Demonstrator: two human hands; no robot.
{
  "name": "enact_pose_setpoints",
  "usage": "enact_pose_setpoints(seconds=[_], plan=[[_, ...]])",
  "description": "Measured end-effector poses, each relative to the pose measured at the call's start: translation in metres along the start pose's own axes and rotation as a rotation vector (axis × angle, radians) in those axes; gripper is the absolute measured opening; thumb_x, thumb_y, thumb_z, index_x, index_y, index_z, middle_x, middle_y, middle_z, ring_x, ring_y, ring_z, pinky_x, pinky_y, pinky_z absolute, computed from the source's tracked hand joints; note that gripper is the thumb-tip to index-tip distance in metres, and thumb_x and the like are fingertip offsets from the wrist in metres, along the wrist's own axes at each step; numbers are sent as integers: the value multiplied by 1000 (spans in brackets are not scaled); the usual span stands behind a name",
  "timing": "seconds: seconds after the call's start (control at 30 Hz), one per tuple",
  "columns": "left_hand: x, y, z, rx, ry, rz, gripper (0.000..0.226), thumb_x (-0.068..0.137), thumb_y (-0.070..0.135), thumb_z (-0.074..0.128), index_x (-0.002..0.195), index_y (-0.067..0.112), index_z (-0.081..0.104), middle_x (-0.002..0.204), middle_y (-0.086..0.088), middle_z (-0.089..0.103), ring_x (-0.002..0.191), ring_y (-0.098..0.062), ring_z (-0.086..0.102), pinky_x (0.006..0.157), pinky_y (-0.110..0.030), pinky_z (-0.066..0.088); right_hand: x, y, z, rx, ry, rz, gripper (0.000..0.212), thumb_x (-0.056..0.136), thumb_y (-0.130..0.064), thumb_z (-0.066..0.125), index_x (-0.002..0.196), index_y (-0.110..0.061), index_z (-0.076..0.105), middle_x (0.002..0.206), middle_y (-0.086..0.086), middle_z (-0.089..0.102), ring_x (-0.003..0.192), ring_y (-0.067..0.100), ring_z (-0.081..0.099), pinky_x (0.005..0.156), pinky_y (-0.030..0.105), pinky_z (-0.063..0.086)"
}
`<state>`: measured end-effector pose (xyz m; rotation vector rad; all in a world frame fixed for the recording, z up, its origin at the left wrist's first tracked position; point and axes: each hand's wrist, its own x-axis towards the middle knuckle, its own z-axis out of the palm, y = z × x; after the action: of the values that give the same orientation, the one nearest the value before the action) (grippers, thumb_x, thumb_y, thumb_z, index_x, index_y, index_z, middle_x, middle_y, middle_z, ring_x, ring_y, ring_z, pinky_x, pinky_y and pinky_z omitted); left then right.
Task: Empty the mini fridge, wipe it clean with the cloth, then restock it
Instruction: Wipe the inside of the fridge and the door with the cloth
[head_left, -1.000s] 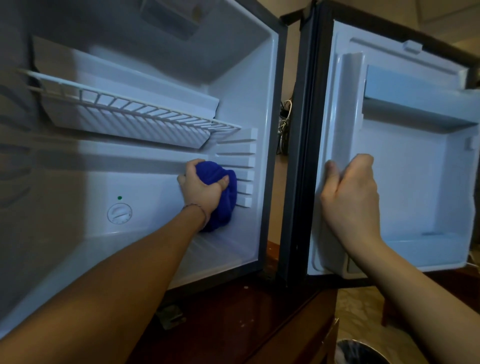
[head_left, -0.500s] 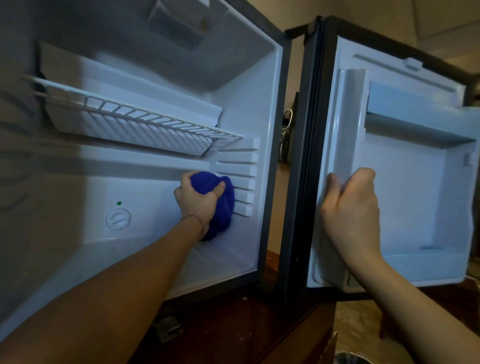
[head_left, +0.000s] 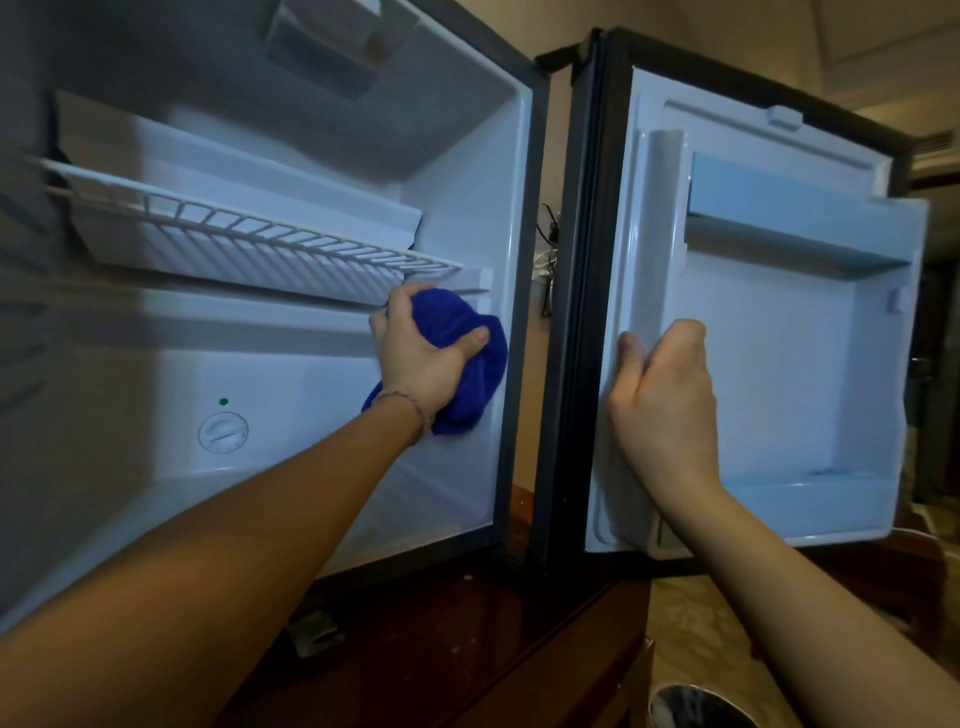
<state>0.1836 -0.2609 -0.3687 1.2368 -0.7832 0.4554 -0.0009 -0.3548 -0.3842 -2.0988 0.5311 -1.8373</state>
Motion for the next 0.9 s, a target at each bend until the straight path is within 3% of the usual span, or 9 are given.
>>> enact_pose_setpoints(seconds=[0.13,0.27,0.37,0.6,0.73,0.9], plan=[[12,-10,-5,3,-3,-21,61,77,14,83,118,37,45,135,-1,36,113,-16,44,106,-38,44,1,2,0,-2,10,-18,23,105,-31,44,95,-14,34,91,10,49,63,11,44,50,32,31],[27,-24,-11,3,52,-74,57,80,13,81,126,27,49,133,-5,37,105,-15,45,98,-23,39,1,4,3,-9,32,-21,24,105,-30,45,93,-13,33,88,11,48,62,11,42,50,32,24],[38,-32,-14,17,81,-112,57,81,15,80,129,23,49,130,-4,36,103,-15,45,96,-20,38,2,5,5,-19,42,-27,24,105,-30,45,93,-13,34,87,11,48,62,11,42,50,29,25],[40,-40,-12,10,103,-93,56,81,16,81,127,22,50,133,-7,38,105,-17,47,105,-31,44,2,6,7,-39,64,-35,24,105,-29,45,93,-12,34,84,10,48,61,11,42,49,26,23],[29,-36,-13,-70,75,-139,59,75,21,86,118,32,47,133,-7,41,112,-22,52,104,-44,48,1,4,6,-41,53,-32,23,105,-29,45,93,-12,35,83,9,48,60,14,45,48,28,26],[5,-9,-3,-54,0,-68,66,74,20,86,118,40,42,135,3,35,115,-17,43,103,-42,46,0,2,5,-24,42,-24,23,105,-31,45,94,-12,37,84,11,49,60,19,49,47,33,38]])
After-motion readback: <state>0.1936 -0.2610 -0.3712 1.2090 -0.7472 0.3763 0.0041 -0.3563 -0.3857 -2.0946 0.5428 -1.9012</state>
